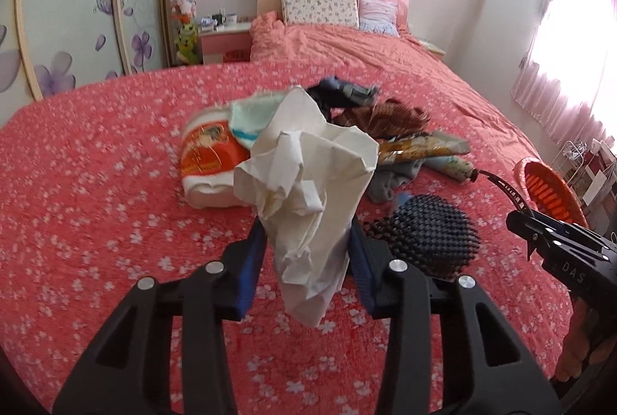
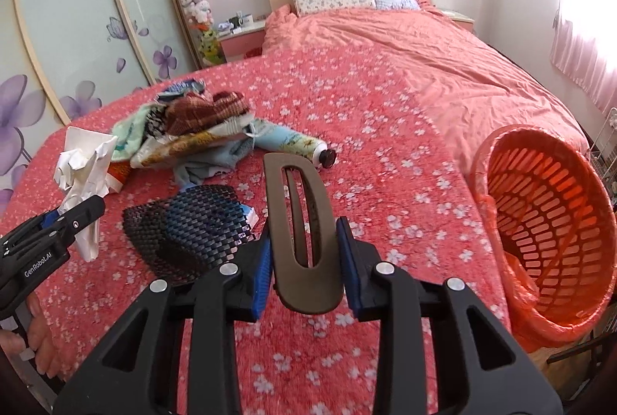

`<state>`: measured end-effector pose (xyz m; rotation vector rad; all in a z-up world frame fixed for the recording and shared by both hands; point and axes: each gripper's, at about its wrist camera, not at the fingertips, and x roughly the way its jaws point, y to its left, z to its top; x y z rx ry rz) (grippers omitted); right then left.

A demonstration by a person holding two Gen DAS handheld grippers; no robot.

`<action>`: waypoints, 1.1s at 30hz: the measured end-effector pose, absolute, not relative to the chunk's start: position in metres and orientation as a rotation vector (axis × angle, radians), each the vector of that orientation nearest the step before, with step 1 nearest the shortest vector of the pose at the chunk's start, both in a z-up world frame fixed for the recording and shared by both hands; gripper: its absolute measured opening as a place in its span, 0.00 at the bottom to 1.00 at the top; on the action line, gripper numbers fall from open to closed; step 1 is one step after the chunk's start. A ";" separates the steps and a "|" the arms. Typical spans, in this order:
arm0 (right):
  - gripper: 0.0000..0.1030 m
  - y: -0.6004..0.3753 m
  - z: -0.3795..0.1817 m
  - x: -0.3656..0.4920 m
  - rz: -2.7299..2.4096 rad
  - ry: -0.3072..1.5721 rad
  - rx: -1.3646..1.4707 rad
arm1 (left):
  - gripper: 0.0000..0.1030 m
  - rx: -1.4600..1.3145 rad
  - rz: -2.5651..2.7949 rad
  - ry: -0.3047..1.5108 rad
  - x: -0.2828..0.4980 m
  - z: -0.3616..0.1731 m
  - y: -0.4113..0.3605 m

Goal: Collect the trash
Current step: 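Carry the white tissue and brown strap to the orange basket and release both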

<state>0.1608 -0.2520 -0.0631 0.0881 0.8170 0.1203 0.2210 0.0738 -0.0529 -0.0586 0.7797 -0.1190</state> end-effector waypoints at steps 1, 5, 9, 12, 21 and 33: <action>0.31 -0.254 -0.059 0.157 0.120 0.806 0.092 | 0.40 -0.057 -0.118 0.775 0.219 -0.049 0.074; 0.31 -0.266 -0.043 0.142 0.113 0.757 0.102 | 0.40 -0.046 -0.144 0.739 0.203 -0.027 0.065; 0.31 -0.285 -0.028 0.127 0.069 0.708 0.111 | 0.40 -0.028 -0.208 0.707 0.193 -0.007 0.036; 0.31 -0.302 -0.018 0.117 0.004 0.669 0.107 | 0.40 -0.015 -0.263 0.691 0.185 0.001 0.009; 0.31 -0.370 -0.010 0.097 -0.197 0.586 0.124 | 0.40 0.008 -0.440 0.697 0.184 0.009 -0.082; 0.31 -0.439 -0.031 0.095 -0.274 0.584 0.284 | 0.40 0.080 -0.641 0.724 0.201 -0.008 -0.203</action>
